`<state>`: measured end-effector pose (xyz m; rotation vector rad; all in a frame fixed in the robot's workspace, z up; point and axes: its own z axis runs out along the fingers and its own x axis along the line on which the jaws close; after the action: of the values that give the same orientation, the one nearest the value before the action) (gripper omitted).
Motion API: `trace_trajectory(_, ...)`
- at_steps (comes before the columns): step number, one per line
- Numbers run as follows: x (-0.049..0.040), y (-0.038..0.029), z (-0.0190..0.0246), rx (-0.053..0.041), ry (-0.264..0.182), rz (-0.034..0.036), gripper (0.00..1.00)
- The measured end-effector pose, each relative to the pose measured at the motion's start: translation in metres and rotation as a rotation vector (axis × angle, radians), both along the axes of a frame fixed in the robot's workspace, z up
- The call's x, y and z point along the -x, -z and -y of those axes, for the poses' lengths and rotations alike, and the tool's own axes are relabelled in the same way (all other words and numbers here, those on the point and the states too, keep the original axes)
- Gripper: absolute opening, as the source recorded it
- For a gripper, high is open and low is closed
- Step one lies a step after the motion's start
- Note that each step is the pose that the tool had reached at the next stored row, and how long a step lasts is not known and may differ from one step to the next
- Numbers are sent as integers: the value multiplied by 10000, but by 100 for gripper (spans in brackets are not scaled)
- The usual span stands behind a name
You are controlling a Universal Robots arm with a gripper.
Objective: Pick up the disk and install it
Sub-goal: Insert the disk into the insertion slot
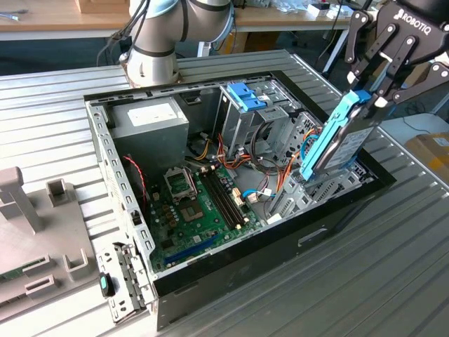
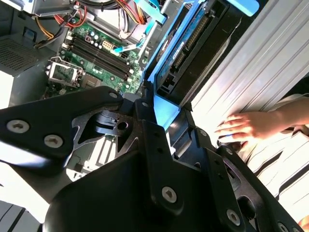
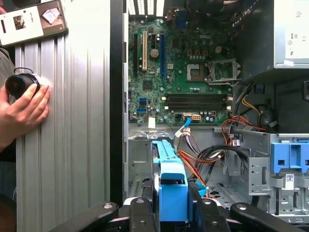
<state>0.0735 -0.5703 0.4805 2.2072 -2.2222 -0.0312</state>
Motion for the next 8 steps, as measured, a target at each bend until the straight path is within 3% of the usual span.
trace_trajectory(1, 0, 43, 1, -2, 0, 0, 36)
trace_trajectory(8, 7, 47, -25, -9, 0, 0, 36)
